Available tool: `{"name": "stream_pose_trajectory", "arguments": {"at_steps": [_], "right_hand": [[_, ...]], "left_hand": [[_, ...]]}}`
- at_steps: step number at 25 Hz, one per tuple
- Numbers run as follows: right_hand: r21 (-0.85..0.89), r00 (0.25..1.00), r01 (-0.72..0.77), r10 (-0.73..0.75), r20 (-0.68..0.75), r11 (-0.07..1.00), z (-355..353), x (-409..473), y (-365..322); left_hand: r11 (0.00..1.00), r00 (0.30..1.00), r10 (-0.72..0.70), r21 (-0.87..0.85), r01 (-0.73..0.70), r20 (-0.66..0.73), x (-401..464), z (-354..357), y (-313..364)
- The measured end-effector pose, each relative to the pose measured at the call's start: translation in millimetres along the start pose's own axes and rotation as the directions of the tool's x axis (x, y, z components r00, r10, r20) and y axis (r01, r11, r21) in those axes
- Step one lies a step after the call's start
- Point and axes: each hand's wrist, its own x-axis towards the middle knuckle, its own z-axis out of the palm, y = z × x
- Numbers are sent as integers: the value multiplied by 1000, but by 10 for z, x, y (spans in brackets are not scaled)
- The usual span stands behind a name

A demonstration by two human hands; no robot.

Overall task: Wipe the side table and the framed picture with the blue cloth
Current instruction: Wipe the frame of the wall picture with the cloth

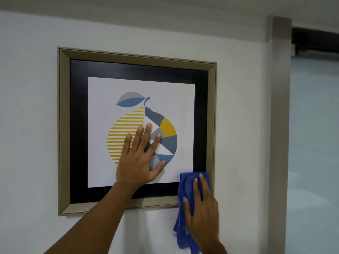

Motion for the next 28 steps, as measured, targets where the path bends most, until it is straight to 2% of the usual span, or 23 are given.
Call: {"name": "stream_pose_trajectory", "arguments": {"at_steps": [2,3,6,8,12,14,16,21,23,25,26,28], "right_hand": [[-57,993,6,-13,-120,998,11,-126,12],[-78,991,-17,7,-136,997,7,-176,-17],[-75,988,-116,107,-110,990,34,-292,-209],[-67,993,-118,115,-41,991,35,-315,-387],[-44,994,62,-58,94,997,13,-290,-487],[-96,976,174,-159,146,980,-64,-215,-373],[-167,967,209,-178,185,964,-160,-149,-171],[-236,986,111,-77,148,965,-286,-116,133],[-196,992,-40,62,109,980,-195,-135,0],[-85,977,-188,195,83,979,-119,-120,-182],[-33,976,-196,198,87,980,-98,-121,-266],[46,988,-118,112,110,992,-114,-142,-368]], "left_hand": [[1000,1000,1,5,-1,-10,2,10,-2],[1000,1000,3,7,-3,-13,5,16,0],[1000,1000,8,15,-8,-20,-5,43,7],[1000,1000,13,25,-12,-27,-4,45,7],[1000,1000,16,27,-16,-17,-3,41,-5],[1000,1000,17,24,-17,-18,0,33,-7],[1000,1000,16,21,-16,-22,6,30,-18],[1000,1000,12,20,-12,-22,6,13,-13],[1000,1000,12,24,-11,-23,6,22,-16],[999,1000,10,38,-9,-23,5,31,0],[999,1000,10,40,-9,-23,11,25,10],[999,1000,16,33,-15,-24,24,18,17]]}}
